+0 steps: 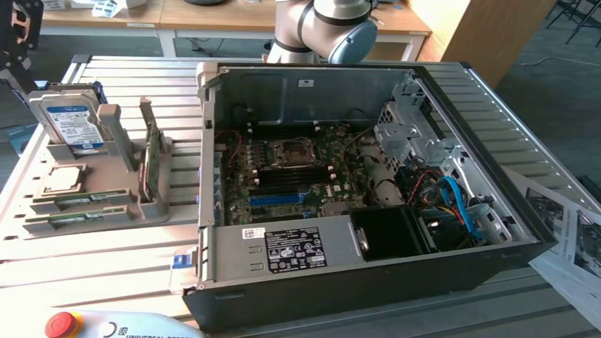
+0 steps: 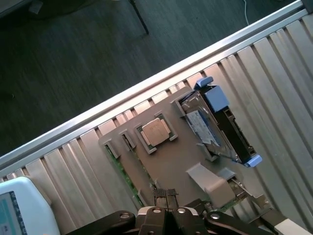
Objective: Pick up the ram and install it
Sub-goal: 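Pick up the ram and move it above insertion slot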
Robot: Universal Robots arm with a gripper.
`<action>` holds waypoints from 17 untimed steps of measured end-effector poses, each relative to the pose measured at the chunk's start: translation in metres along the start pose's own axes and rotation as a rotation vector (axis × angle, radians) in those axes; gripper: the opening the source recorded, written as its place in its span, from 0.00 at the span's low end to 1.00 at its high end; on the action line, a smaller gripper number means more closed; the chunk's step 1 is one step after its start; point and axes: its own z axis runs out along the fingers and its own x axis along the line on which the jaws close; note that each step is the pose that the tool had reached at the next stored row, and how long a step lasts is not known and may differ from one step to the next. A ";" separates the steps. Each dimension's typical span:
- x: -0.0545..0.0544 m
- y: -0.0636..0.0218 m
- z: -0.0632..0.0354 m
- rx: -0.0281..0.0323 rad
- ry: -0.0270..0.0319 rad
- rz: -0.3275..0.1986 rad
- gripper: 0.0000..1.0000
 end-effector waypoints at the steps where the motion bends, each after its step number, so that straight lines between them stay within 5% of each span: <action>1: 0.000 0.0000 0.0000 -0.0002 0.0003 -0.007 0.10; 17: 0.000 0.0000 0.0000 -0.0031 0.0057 -0.132 0.10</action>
